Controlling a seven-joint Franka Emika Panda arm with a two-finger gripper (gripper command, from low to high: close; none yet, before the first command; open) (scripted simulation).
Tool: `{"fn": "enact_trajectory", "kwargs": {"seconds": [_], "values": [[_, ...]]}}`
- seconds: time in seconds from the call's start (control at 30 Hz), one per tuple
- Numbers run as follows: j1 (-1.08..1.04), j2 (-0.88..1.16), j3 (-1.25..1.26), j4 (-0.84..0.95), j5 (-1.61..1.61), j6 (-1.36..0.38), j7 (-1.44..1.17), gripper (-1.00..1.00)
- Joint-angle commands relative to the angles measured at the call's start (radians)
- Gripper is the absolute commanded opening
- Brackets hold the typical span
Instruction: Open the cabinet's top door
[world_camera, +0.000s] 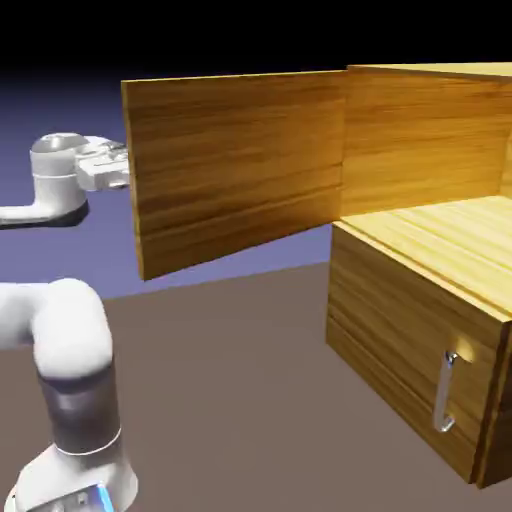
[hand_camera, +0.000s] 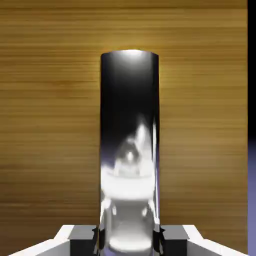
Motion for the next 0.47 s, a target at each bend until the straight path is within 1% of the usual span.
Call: {"fn": "enact_trajectory", "kwargs": {"seconds": [0.0, 0.4, 0.43], "values": [[-0.034, 0.006, 0.024, 0.036, 0.013, -0.027, -0.002, -1.00], [-0.432, -0.001, 0.248, 0.470, 0.114, -0.312, -0.065, -1.00], [-0.446, -0.003, 0.254, 0.486, 0.116, -0.321, -0.069, -1.00]]}}
